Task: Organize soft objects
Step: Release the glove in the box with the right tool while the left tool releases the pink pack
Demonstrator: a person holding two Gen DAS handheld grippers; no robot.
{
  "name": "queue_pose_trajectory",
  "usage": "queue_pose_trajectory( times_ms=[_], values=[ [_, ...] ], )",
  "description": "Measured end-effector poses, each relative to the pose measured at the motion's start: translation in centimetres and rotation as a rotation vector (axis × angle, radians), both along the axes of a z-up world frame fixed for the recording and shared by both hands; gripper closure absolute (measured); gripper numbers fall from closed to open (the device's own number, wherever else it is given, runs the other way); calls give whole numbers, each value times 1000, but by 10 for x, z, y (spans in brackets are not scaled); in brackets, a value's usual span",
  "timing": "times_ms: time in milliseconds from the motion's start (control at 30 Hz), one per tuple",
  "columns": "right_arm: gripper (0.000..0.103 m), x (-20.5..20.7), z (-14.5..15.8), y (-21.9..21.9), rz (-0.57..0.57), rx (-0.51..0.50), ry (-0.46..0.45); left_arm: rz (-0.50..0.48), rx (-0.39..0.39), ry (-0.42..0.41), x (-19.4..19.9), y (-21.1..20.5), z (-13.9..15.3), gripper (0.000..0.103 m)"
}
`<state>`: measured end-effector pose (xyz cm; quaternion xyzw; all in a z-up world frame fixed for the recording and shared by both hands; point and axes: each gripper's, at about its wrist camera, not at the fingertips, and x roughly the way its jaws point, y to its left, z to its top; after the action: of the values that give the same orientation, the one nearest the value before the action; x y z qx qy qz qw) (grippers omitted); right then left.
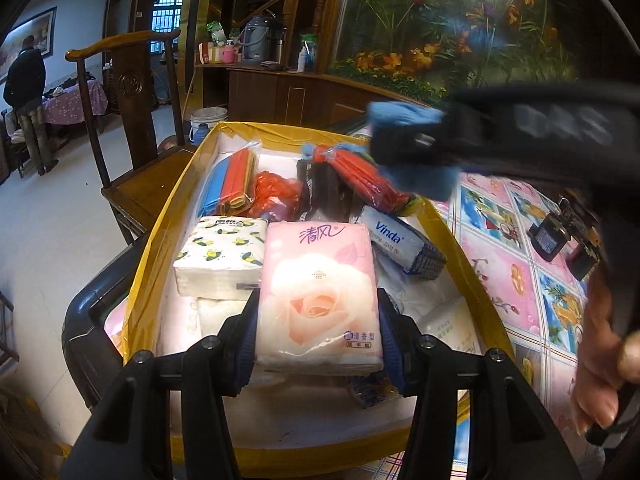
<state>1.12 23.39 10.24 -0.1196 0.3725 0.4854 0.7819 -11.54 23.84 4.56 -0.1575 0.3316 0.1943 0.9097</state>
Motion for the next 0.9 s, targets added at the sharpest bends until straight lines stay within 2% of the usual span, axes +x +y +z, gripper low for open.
queue_pose_trajectory(
  times_ms=[200,333,900],
  values=[
    [66,22,-16,51,28,-53,50,7,6,7,0,5,-3,51],
    [66,33,-29,67,40,-91,65,8,17,14,0,7,-2,51],
    [65,41,-49,85,48,-127,78,13,43,11,0,0,-6,51]
  ],
)
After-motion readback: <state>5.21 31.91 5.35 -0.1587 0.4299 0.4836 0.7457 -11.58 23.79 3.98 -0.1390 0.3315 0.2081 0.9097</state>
